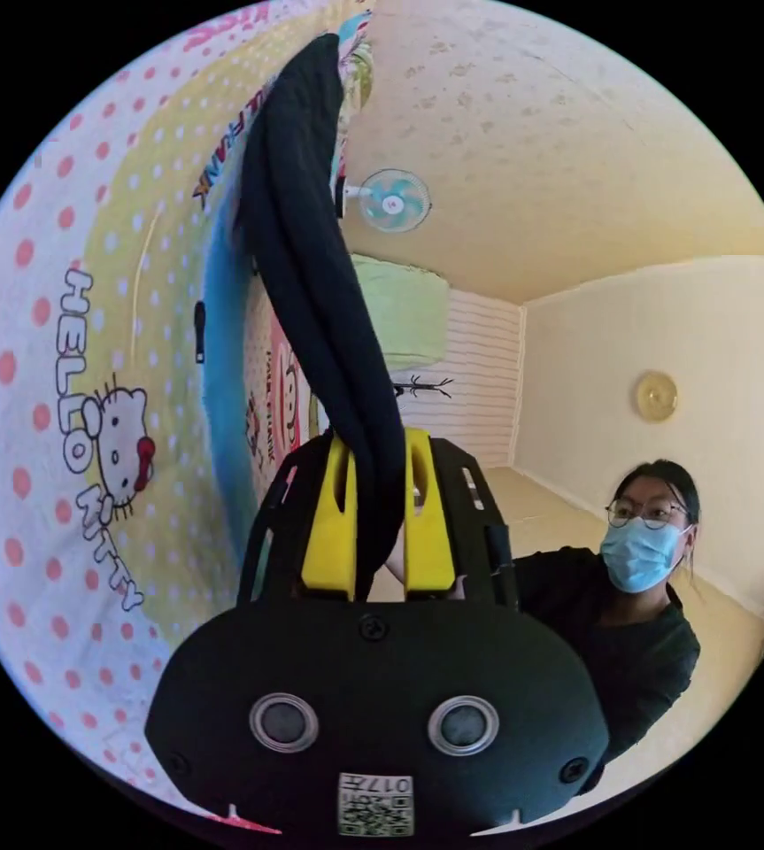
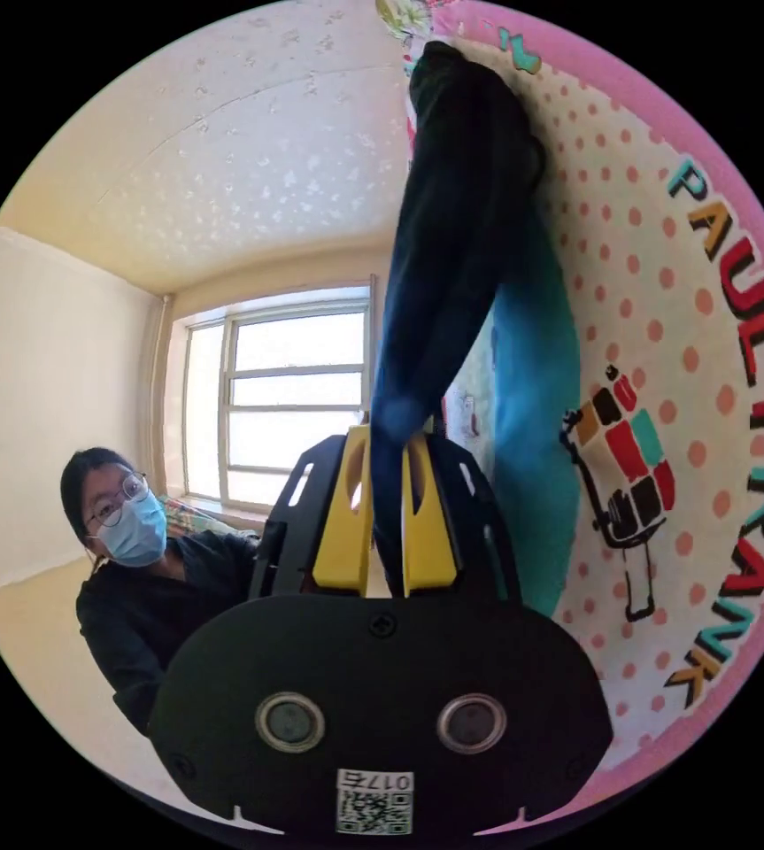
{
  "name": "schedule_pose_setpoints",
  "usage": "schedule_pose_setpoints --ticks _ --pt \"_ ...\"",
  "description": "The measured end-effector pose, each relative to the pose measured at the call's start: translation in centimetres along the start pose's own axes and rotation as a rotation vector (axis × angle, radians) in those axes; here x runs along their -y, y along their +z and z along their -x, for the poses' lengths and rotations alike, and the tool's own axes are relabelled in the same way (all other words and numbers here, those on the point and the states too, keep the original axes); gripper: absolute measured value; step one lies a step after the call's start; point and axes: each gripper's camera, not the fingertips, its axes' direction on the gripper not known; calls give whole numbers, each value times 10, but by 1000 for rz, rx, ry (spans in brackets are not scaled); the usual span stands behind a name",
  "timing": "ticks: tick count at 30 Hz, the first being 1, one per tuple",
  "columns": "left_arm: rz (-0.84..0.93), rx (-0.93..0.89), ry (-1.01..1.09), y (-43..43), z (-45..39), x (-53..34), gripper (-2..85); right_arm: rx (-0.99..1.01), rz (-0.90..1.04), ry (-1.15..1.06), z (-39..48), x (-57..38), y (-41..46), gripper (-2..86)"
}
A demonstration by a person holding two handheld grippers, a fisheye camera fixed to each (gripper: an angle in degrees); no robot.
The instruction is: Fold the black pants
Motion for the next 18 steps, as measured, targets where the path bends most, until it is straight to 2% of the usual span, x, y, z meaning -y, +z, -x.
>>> schedule_pose_setpoints --ticks 5,11,14,18 --pt "75 79 366 44 -141 -23 64 5 103 -270 111 -38 6 15" --pt "127 119 688 122 -311 -67 63 18 240 -632 284 -95 13 2" --pt "105 122 812 165 -385 -91 61 48 293 -782 370 -121 12 0" --pt "50 113 844 209 -443 -95 62 35 354 -900 474 -139 7 0"
